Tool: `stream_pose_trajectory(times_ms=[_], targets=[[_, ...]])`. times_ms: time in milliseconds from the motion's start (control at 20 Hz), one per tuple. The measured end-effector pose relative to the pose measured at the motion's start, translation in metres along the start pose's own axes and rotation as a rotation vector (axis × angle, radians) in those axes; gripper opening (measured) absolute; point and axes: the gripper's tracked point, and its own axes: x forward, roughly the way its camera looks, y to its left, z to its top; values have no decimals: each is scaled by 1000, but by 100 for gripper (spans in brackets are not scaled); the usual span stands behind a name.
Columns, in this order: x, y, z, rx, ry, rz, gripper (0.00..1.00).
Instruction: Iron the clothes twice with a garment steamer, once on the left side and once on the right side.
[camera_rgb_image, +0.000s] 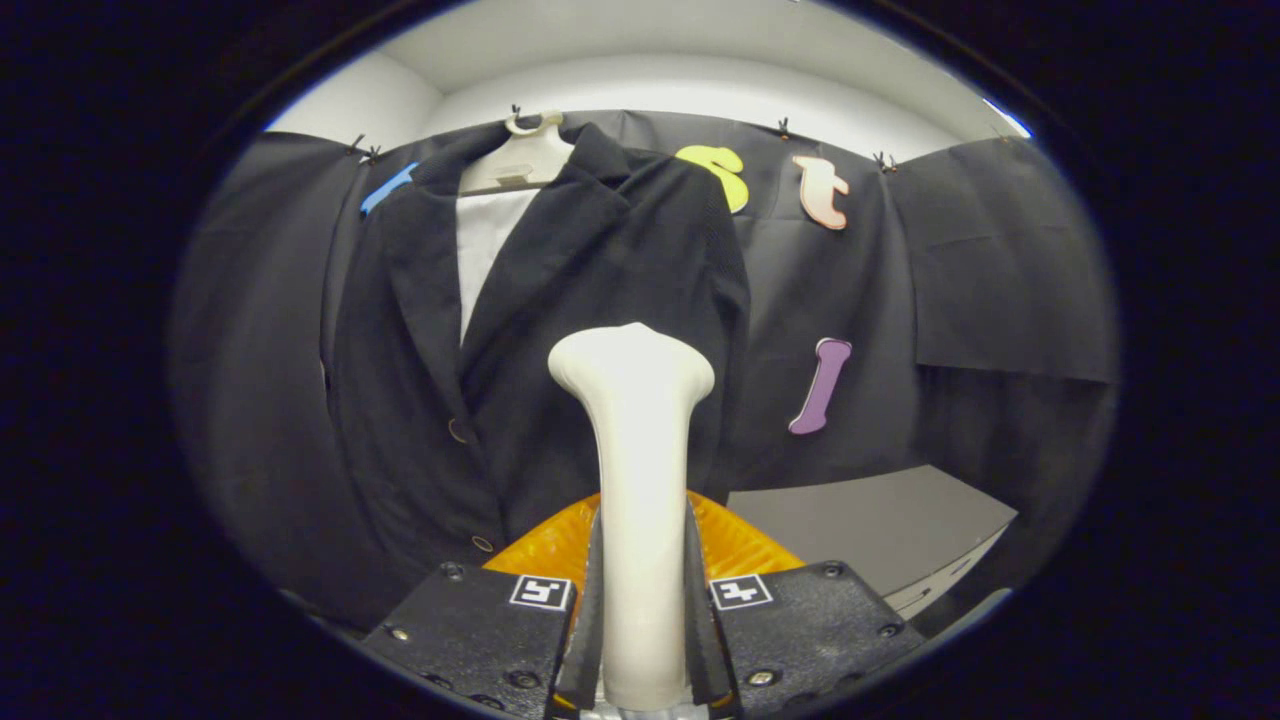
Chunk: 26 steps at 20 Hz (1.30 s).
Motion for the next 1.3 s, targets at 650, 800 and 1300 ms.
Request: stream_pose_trajectory(times_ms=[650,800,1300], targets=[[-9,7,-62,-35,55,7,37],[-12,4,-78,-37,75,3,37],[-27,9,-131,-45,130,15,37]])
